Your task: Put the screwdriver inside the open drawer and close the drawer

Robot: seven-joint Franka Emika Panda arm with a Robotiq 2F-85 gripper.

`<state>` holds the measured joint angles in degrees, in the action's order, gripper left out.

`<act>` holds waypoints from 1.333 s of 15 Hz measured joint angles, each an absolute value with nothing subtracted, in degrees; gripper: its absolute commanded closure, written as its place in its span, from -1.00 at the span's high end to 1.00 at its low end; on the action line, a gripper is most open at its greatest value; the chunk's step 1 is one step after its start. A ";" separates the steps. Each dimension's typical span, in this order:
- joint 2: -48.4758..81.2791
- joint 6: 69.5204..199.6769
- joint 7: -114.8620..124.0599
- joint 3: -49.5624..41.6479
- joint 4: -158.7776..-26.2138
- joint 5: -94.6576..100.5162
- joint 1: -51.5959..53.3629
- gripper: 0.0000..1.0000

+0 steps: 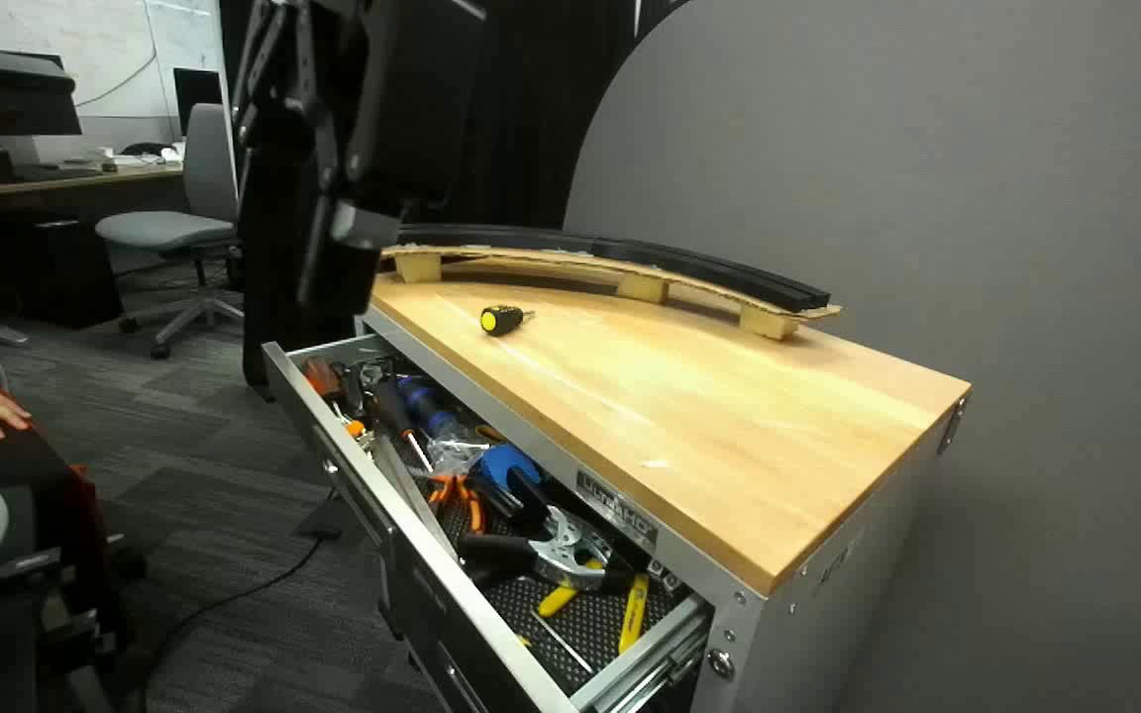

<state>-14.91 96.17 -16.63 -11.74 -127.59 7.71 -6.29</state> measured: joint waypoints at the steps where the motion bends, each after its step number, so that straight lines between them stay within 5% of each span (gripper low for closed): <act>1: -14.92 96.17 -16.63 -11.74 -127.45 7.71 -6.29 1.00; 10: -13.22 96.45 -12.86 -10.30 -127.09 6.22 -5.91 1.00; 20: 10.39 118.50 -0.07 2.92 -115.48 -1.60 3.87 1.00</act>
<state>10.39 118.50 -0.07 2.92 -115.48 -1.60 3.87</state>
